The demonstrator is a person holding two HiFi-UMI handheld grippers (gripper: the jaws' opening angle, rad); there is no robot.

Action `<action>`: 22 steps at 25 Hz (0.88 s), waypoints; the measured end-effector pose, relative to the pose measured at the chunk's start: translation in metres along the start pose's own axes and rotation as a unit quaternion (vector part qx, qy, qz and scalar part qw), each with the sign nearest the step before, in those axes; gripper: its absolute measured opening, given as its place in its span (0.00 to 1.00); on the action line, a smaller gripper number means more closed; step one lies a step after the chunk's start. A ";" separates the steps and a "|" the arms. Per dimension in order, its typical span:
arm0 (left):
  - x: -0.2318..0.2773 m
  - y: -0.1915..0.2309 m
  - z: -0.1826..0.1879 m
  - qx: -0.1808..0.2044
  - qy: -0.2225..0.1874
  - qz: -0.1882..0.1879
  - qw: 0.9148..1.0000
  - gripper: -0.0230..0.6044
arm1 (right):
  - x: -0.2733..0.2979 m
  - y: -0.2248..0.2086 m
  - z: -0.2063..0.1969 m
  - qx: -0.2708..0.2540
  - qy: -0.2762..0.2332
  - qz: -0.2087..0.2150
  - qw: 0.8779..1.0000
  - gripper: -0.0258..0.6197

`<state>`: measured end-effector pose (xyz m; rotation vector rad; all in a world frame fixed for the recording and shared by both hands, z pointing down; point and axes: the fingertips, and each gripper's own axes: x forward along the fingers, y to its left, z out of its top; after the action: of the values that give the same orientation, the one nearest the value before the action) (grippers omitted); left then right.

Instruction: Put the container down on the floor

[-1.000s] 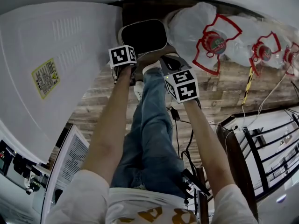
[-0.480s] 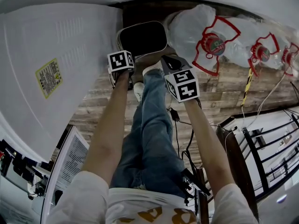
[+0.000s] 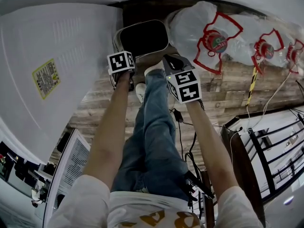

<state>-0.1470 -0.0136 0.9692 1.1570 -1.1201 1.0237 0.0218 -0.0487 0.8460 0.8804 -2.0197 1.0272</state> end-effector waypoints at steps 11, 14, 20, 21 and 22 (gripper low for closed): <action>-0.064 -0.043 0.051 0.016 -0.091 -0.073 0.993 0.33 | -0.044 0.003 0.042 -0.030 -0.055 -0.047 0.997 0.09; -0.096 -0.054 0.066 0.017 -0.134 -0.090 0.987 0.25 | -0.063 0.010 0.053 -0.029 -0.071 -0.051 0.996 0.09; -0.155 -0.076 0.061 0.065 -0.180 -0.095 0.977 0.09 | -0.110 0.025 0.073 -0.056 -0.086 -0.059 0.993 0.09; -0.165 -0.078 0.055 0.072 -0.183 -0.095 0.976 0.05 | -0.119 0.029 0.075 -0.059 -0.087 -0.061 0.993 0.09; -0.175 -0.080 0.051 0.074 -0.187 -0.098 0.975 0.04 | -0.127 0.032 0.077 -0.060 -0.089 -0.063 0.992 0.09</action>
<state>-0.1028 -0.0800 0.7865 1.5955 -1.2047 0.7624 0.0421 -0.0678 0.6967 1.0516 -2.1165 0.7720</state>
